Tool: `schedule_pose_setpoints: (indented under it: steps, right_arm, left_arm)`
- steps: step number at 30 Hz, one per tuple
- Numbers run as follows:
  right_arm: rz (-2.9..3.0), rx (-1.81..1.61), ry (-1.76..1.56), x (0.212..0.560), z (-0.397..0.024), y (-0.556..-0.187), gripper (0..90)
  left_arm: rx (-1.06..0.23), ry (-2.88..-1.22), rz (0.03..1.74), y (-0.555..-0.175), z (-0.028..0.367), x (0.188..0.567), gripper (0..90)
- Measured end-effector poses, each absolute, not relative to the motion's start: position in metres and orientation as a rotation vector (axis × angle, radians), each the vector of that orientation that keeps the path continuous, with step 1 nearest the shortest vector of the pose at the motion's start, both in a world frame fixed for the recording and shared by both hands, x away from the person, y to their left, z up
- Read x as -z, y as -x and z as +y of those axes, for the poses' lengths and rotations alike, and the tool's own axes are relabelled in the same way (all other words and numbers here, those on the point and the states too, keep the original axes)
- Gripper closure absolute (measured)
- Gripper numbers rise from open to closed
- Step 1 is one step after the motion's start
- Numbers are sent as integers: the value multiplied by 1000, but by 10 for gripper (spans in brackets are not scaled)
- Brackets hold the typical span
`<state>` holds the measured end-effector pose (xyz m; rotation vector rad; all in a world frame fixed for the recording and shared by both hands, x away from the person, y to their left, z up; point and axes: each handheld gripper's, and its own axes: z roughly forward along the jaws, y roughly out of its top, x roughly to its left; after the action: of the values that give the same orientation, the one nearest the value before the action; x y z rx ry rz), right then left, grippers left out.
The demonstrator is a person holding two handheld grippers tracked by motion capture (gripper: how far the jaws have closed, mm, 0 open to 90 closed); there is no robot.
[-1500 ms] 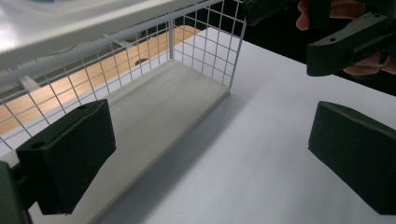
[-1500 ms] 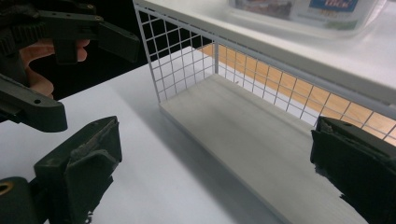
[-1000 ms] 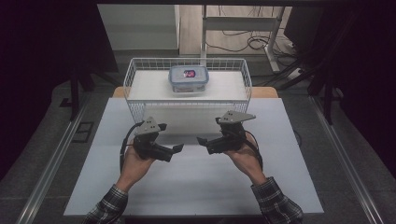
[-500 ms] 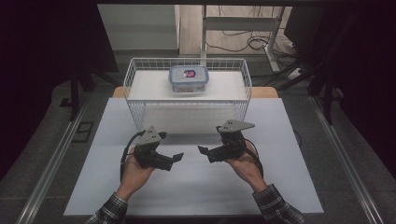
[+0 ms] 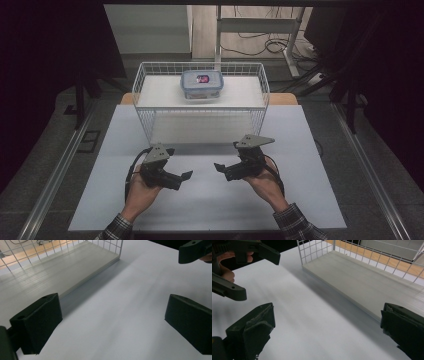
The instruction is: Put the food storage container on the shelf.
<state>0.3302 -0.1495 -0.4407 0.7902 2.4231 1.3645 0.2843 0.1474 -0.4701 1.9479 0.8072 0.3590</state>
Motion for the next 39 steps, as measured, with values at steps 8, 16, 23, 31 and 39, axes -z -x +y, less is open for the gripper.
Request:
schedule_pose_setpoints:
  steps: [8, 16, 23, 31, 39]
  right_arm:
    - [2411, -1355, -802, 442, -161, -324, 0]
    - [2415, -1323, -813, 450, -169, -318, 0]
    - [2414, -1317, -826, 456, -176, -315, 0]
    - [2416, -1299, -835, 463, -183, -310, 0]
    - [2423, -1271, -863, 470, -192, -306, 0]
  left_arm:
    - [-347, -1949, 820, -274, 155, 475, 14]
    - [-368, -1967, 837, -266, 161, 484, 12]
    - [-379, -1963, 857, -261, 169, 489, 12]
    - [-384, -1965, 880, -257, 176, 494, 13]
    - [-383, -1979, 920, -253, 187, 500, 9]
